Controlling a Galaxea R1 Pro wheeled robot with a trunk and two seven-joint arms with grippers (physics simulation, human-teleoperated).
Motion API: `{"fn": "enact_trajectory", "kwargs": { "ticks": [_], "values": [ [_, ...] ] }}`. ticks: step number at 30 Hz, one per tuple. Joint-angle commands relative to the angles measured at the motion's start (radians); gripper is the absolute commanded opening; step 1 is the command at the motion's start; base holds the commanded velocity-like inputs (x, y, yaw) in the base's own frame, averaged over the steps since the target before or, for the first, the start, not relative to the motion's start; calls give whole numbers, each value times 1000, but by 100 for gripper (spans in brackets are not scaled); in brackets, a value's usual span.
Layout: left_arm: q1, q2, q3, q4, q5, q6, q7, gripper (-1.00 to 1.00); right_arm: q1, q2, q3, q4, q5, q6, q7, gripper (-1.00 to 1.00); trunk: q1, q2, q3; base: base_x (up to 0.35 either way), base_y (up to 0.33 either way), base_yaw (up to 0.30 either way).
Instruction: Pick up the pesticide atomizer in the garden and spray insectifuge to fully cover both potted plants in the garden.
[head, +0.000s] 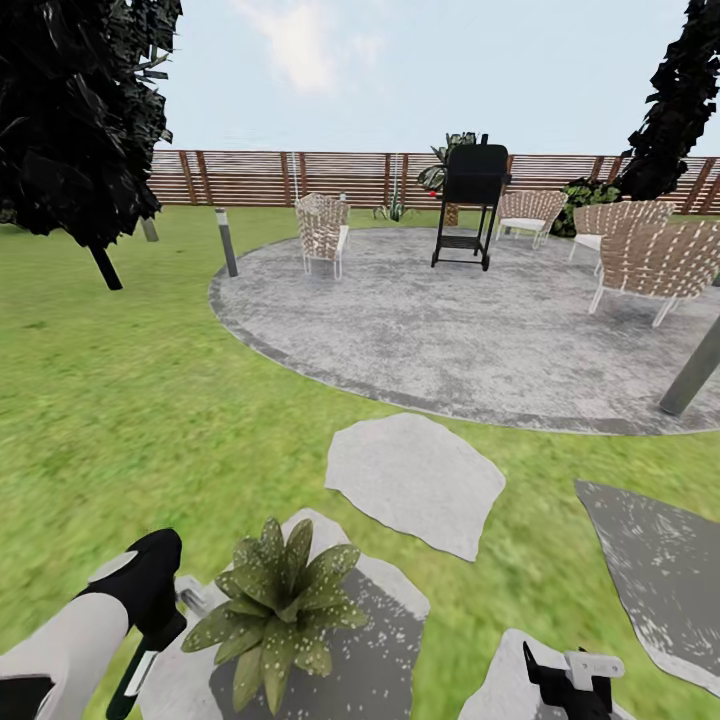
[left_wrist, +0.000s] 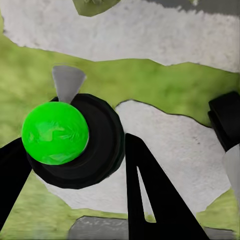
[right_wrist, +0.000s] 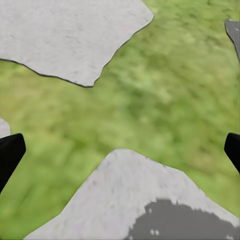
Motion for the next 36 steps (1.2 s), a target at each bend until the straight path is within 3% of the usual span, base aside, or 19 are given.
{"fn": "enact_trajectory", "kwargs": {
  "ticks": [1,4,11,15,18,30,34,36],
  "values": [
    [2,3,0,-1,-5,5,-8,-100,-1,0,-8,1,0,-3,10,100,0,0,-1,12,-3,0],
    [44,10,-3,-1,-6,-4,-7,-100,-1,0,-8,0,0,-3,10,100,0,0,-1,3,-1,0],
    [56,13,2,-11,-5,-33,-2,-100,-1,0,-8,2,0,-3,10,100,0,0,-1,0,0,0],
    [56,58,8,-19,0,-33,-1,-100,-1,0,-8,2,0,-3,10,100,0,0,-1,0,0,0],
    [56,72,10,-20,6,-33,-1,-100,-1,0,-8,2,0,-3,10,100,0,0,-1,0,0,0],
    [56,52,13,-18,12,-33,45,-100,-1,2,-8,2,0,-3,10,100,0,0,-1,85,0,70],
    [56,11,11,-14,12,-33,48,-100,-1,2,-8,2,0,-3,10,100,0,0,-1,2,0,206],
    [56,4,12,-19,12,-33,49,-100,-1,2,-8,2,0,-3,10,100,0,0,-1,0,0,41]
  ]
}}
